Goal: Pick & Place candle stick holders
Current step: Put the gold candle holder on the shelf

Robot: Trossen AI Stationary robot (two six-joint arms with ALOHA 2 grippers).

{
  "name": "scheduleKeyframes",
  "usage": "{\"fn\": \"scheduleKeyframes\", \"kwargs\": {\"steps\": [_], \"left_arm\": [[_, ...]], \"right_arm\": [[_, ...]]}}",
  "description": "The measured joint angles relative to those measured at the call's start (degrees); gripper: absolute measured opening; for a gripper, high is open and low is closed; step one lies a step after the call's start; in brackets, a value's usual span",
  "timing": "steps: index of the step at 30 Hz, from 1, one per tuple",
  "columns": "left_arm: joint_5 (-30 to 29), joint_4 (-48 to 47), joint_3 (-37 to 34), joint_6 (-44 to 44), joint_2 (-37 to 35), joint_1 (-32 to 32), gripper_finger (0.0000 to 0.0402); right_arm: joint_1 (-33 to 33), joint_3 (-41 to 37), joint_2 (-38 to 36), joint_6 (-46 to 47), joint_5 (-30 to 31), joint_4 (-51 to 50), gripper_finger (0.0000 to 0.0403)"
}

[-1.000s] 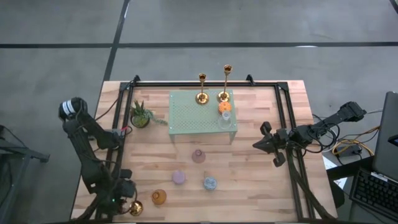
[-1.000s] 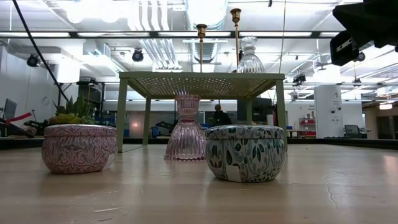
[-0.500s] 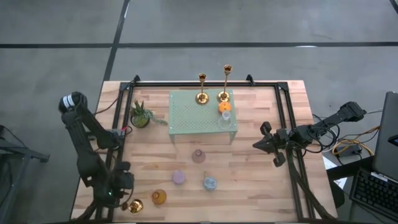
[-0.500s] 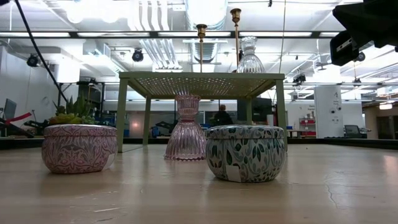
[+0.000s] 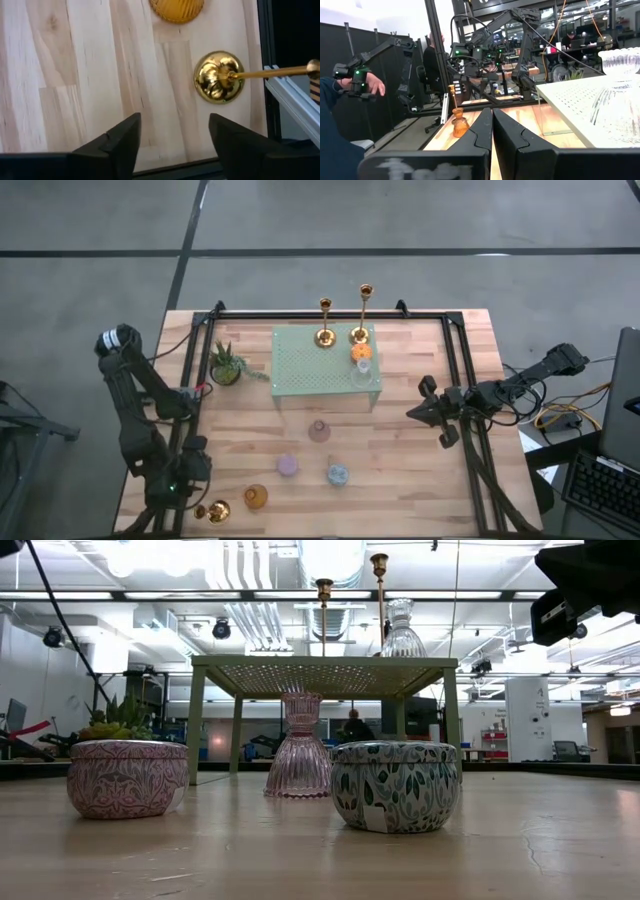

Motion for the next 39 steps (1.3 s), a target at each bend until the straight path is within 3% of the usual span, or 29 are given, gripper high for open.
{"fn": "scheduleKeyframes", "kwargs": {"steps": [5,10,14,20,32,39], "left_arm": [[-0.5,4.8,0.0,-1.7,0.4,-1.5,0.0289],[-0.6,11.5,0.0,-1.9,0.5,-4.8,0.0314],[-2.8,12.4,0.0,-3.6,0.5,-7.2,0.0315],[-13.0,14.1,0.1,-3.7,0.5,-9.0,0.0313],[-15.2,21.3,-2.2,-4.4,0.5,-9.2,0.0314],[-20.2,26.3,-4.0,-4.9,0.5,-9.2,0.0310]], "right_arm": [[0.0,0.0,0.0,0.0,0.0,0.0,0.0008],[0.0,0.0,0.0,0.0,0.0,0.0,0.0008],[0.0,0.0,0.0,0.0,0.0,0.0,0.0008],[0.0,0.0,0.0,0.0,0.0,0.0,0.0008],[0.0,0.0,0.0,-0.1,0.0,0.0,0.0008],[0.0,0.0,0.0,0.0,0.0,0.0,0.0008]]}}
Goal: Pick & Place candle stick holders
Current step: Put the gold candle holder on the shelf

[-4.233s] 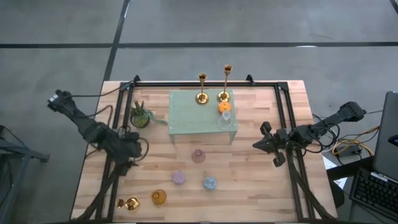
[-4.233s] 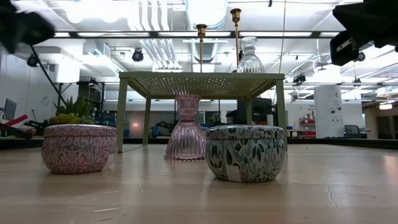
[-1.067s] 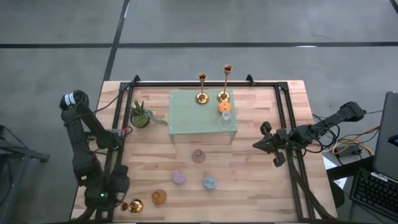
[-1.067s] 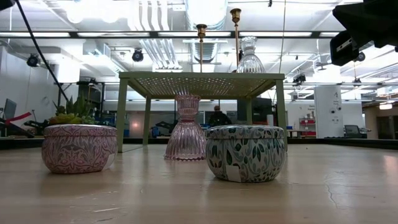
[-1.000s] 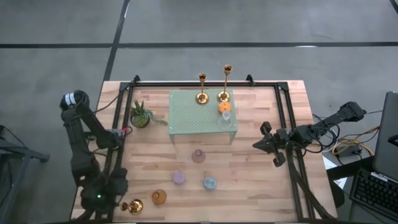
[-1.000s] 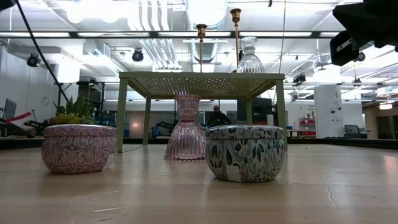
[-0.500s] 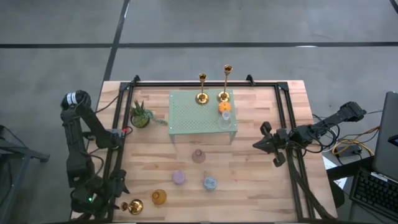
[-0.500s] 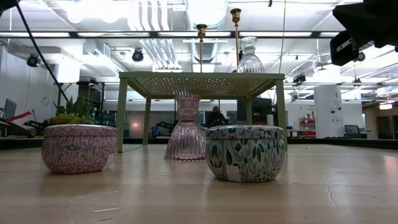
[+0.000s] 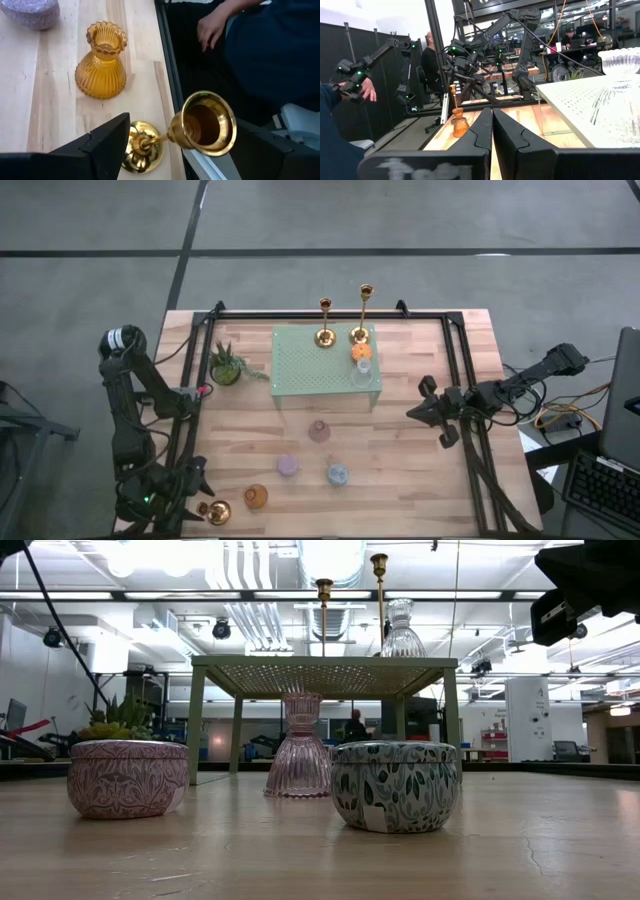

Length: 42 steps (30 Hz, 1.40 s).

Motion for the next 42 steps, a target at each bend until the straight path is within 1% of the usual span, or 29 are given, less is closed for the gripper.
{"fn": "scheduleKeyframes", "kwargs": {"steps": [9,23,32,38,42], "left_arm": [[-1.2,0.6,-2.1,-3.6,0.2,0.0,0.0310],[-7.6,2.6,-2.5,0.3,0.5,0.0,0.0309],[-7.3,2.5,-2.6,-0.7,6.4,0.0,0.0309],[-7.4,3.6,-2.6,-2.1,7.9,0.0,0.0309],[-7.3,3.6,-2.6,-2.1,7.9,0.0,0.0291]], "right_arm": [[0.0,0.0,0.0,0.0,0.0,0.0,0.0008],[0.0,0.0,0.0,-0.1,0.0,0.0,0.0008],[0.0,0.0,0.0,-0.1,0.0,0.0,0.0008],[0.0,0.0,0.0,-0.1,0.0,0.0,0.0008],[0.0,0.0,0.0,-0.1,0.0,0.0,0.0008]]}}
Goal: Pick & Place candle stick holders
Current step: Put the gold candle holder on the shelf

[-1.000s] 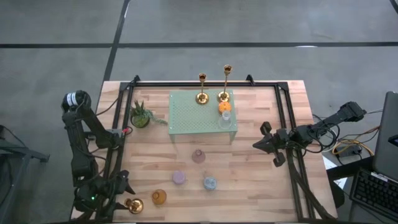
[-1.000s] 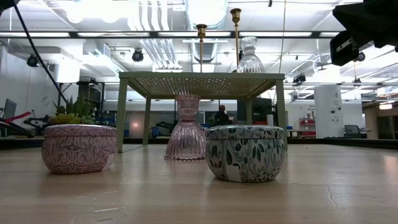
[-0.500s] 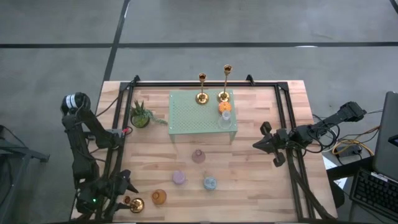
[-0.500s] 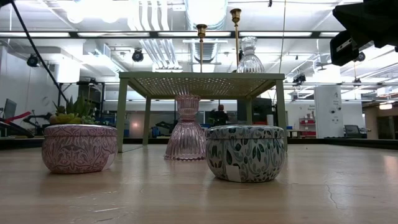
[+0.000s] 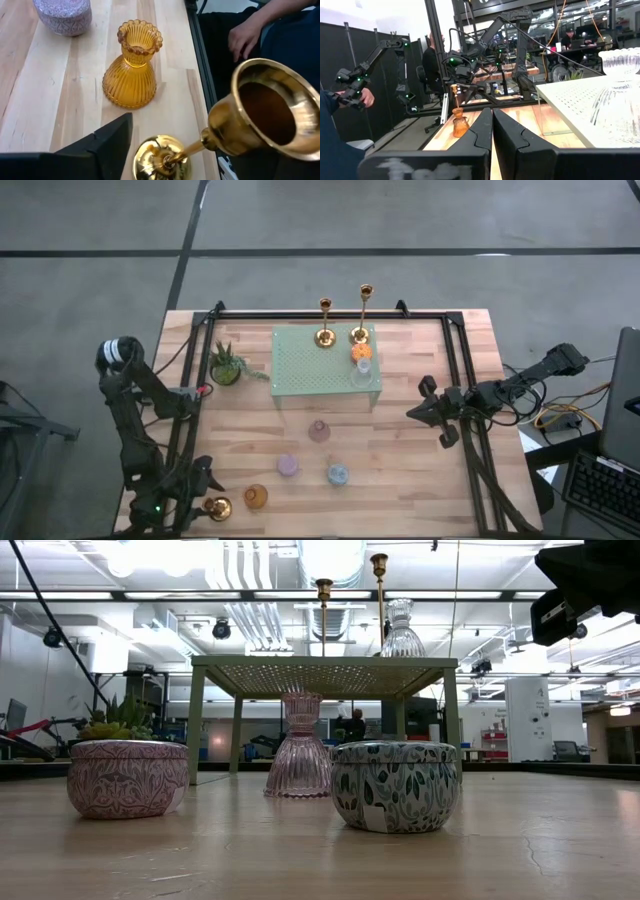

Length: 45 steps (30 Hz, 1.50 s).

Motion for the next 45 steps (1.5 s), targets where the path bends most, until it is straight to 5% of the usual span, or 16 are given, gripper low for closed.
{"fn": "scheduleKeyframes", "kwargs": {"steps": [21,34,45], "left_arm": [[0.4,-0.1,0.0,5.4,-0.2,-0.1,0.0020],[-8.8,-6.9,0.0,5.5,-10.6,0.5,0.0024],[-33.4,-11.2,3.0,18.6,-26.9,7.1,0.0033]], "right_arm": [[0.0,0.0,0.0,0.0,0.0,0.0,0.0008],[0.0,0.0,0.0,0.0,0.0,0.0,0.0008],[0.0,0.0,0.0,0.0,0.0,0.0,0.0008]]}}
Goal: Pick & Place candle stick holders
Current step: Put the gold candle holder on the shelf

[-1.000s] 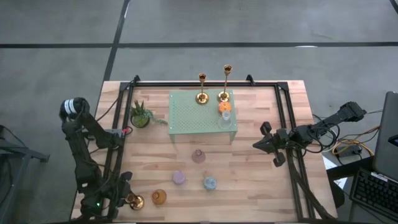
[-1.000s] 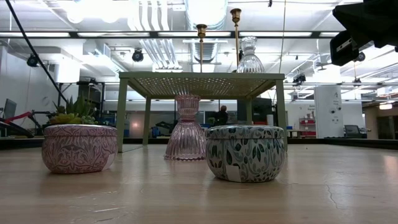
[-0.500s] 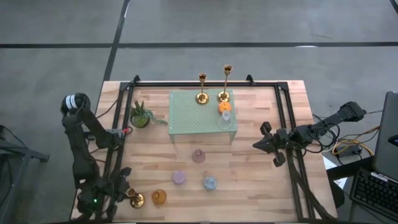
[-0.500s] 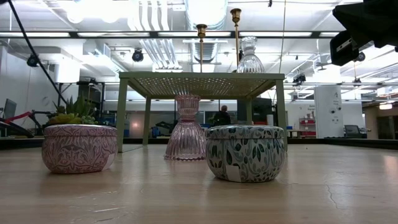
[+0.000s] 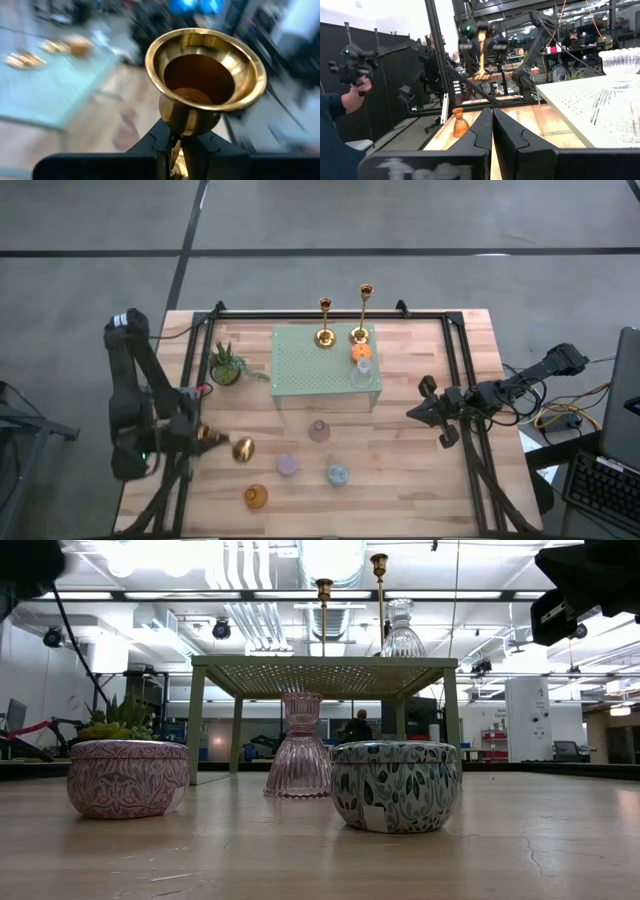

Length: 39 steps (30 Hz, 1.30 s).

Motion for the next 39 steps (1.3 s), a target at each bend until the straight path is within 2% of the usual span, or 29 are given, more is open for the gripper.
{"fn": "scheduleKeyframes", "kwargs": {"steps": [3,10,15,18,21,24,26,33,39], "left_arm": [[-2.9,0.1,1.7,6.4,-3.1,4.8,0.0023],[-2.3,0.6,6.0,21.2,-6.7,21.2,0.0030],[3.2,0.6,8.6,28.7,-6.8,36.3,0.0027],[10.8,3.2,9.2,34.0,-6.3,46.9,0.0019],[24.2,9.2,9.2,40.6,-5.4,58.1,0.0023],[38.5,15.3,9.3,42.1,-4.2,69.2,0.0034],[44.8,17.7,9.3,43.1,-2.9,76.1,0.0035],[61.6,21.5,9.3,42.3,4.8,96.0,0.0018],[70.8,23.2,10.8,39.6,13.1,103.9,0.0041]], "right_arm": [[0.0,0.0,0.0,0.1,0.0,0.0,0.0008],[0.0,0.0,0.0,0.0,0.0,0.0,0.0008],[0.0,0.0,0.0,0.0,0.0,0.0,0.0008],[0.0,0.0,0.0,0.1,0.0,0.0,0.0008],[0.0,0.0,0.0,0.0,0.0,0.0,0.0008],[0.0,0.0,0.0,0.0,0.0,0.0,0.0008],[0.0,0.0,0.0,0.0,0.0,0.0,0.0008],[0.0,0.0,0.0,0.1,0.0,0.0,0.0008],[0.0,0.0,0.0,0.0,0.0,0.0,0.0008]]}}
